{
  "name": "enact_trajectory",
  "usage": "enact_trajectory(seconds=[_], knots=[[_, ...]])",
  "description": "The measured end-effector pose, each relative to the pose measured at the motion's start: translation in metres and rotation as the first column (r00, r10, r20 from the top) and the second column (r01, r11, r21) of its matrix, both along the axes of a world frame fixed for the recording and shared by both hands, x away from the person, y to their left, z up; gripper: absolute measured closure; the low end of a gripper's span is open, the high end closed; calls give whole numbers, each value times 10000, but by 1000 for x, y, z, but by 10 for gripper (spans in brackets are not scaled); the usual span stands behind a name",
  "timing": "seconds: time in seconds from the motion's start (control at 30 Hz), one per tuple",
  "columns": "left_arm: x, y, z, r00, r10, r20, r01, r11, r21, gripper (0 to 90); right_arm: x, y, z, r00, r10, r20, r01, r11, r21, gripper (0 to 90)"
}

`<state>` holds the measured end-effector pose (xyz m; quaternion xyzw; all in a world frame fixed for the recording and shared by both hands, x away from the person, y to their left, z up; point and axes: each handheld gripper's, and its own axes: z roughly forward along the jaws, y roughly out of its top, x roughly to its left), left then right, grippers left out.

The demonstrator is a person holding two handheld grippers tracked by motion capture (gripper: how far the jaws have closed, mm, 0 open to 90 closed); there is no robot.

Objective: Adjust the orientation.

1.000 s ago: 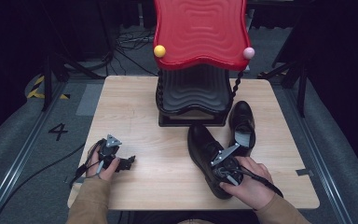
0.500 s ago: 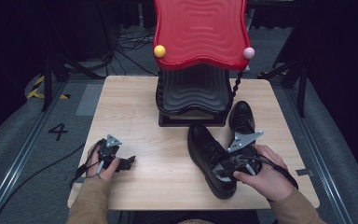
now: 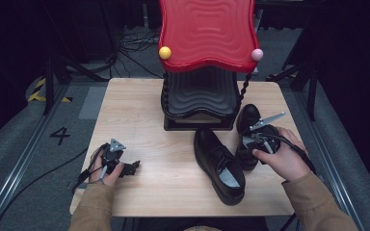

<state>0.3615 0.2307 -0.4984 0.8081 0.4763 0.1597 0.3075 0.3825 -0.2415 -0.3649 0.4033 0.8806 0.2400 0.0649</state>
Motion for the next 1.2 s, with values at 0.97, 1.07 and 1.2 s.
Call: enact_trajectory(seconds=[0.97,1.07,1.2], knots=[[0,0,0,10000,1,1,-1,10000,-4,4,35,5,-47,9737,-573,-2204,425,9966,-709,816],[0,0,0,10000,-2,0,2,10000,0,4,34,4,-47,9766,-490,-2092,391,9979,-512,822],[0,0,0,10000,0,-1,0,10000,-3,4,33,3,-46,9796,-332,-1982,227,9982,-552,822]])
